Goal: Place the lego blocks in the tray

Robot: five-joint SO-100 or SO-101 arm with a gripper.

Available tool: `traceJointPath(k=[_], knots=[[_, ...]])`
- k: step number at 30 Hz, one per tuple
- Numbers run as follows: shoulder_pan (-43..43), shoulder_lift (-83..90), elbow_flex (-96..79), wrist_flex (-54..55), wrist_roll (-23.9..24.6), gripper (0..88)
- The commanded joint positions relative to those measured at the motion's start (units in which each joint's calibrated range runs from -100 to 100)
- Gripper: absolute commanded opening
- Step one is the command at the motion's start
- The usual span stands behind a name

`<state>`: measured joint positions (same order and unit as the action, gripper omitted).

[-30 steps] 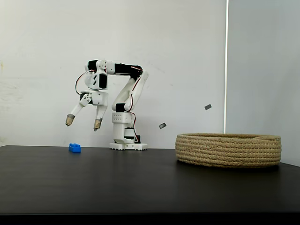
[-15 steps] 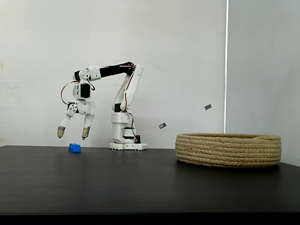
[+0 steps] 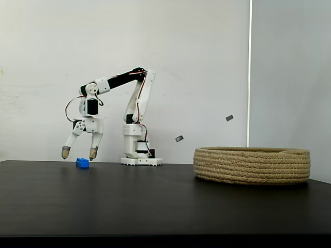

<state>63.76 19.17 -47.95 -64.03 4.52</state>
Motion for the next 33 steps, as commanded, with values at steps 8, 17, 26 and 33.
traceJointPath(k=[8, 17, 26, 33], knots=[[0.8, -1.5, -0.4, 3.9, 0.0, 21.4], [-0.3, -1.4, -2.9, 9.8, 1.3, 0.1], [-11.7, 14.3, 15.3, -6.9, 1.4, 0.1], [-37.6, 18.6, 24.3, -17.9, 2.3, 0.1]])
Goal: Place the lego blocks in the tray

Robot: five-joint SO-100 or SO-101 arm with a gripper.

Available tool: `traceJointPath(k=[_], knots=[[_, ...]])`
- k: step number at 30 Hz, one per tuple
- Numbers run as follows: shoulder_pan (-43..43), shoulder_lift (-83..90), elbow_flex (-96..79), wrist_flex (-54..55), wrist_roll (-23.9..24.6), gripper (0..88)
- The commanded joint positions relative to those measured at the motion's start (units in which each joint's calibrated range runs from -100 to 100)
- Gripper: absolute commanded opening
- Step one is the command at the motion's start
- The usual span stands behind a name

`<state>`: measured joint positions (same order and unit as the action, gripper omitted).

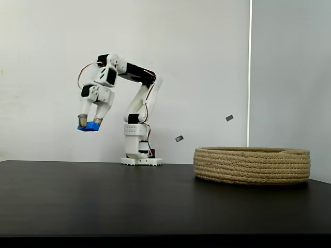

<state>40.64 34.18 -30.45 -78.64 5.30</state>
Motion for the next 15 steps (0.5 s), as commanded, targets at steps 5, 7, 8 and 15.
traceJointPath(k=[5, 7, 8, 15], knots=[[-31.6, 0.3, 6.7, 4.1, 3.2, 0.2], [-35.6, -1.5, 5.2, 10.2, 3.6, 0.2], [-37.3, -2.5, 5.1, 12.0, 3.7, 0.2], [-47.7, -12.3, 11.4, 15.2, 3.8, 0.2]])
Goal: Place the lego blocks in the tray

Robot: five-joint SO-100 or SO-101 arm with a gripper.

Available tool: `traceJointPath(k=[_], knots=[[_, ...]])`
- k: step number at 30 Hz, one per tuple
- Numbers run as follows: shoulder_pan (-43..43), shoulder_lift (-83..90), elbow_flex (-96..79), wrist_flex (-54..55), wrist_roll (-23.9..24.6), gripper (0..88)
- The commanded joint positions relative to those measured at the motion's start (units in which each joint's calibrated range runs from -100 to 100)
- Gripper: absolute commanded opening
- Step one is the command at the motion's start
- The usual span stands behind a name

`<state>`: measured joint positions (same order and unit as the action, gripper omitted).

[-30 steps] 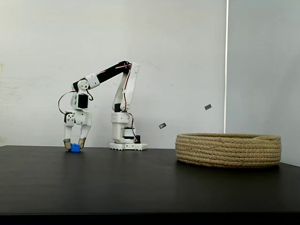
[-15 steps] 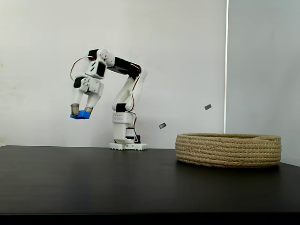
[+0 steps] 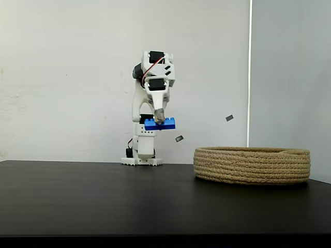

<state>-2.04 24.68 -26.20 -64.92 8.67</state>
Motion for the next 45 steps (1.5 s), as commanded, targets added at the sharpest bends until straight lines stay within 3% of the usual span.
traceJointPath(k=[1, 8, 17, 23, 30, 32, 35, 39, 43, 45], knots=[[-6.5, -4.1, 8.9, 1.4, 0.7, 0.2], [-15.2, -17.8, 31.2, -3.9, 4.8, 0.2], [-21.4, -33.2, 45.1, -4.9, 5.4, 0.8], [-20.7, -34.9, 47.7, -5.2, 4.2, 24.2], [-20.9, -33.3, 46.6, -8.4, 4.5, 32.1], [-20.6, -30.9, 44.1, -10.3, 4.1, 30.0], [-19.5, -23.2, 34.7, -10.4, 1.6, 13.7], [-16.3, -10.7, 19.9, -10.1, -1.6, 14.3], [-11.6, -0.8, 9.9, -9.1, -3.9, 4.3], [-9.2, 4.2, 5.4, -8.8, -5.2, 3.6]])
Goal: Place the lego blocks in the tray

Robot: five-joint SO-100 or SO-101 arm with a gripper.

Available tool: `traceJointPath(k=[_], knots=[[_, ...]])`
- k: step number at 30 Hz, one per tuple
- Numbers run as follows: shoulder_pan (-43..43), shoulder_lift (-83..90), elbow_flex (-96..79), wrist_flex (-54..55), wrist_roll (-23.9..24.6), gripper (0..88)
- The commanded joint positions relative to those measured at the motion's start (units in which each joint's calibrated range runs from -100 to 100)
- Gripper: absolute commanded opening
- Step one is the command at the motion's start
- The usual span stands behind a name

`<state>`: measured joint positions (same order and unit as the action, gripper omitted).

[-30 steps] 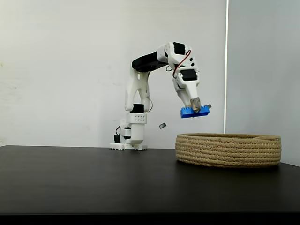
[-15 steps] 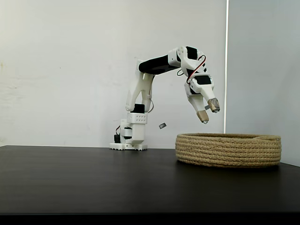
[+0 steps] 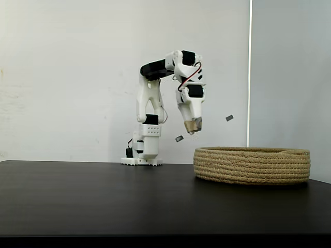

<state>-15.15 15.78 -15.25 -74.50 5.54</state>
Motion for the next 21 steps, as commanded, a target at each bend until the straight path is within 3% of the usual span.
traceJointPath(k=[1, 9, 21], knots=[[4.9, 15.7, -8.1, 1.4, -2.8, 3.3], [11.3, 41.7, -36.5, 11.7, -4.6, 0.3], [16.8, 80.2, -72.9, 13.9, -10.8, 0.3]])
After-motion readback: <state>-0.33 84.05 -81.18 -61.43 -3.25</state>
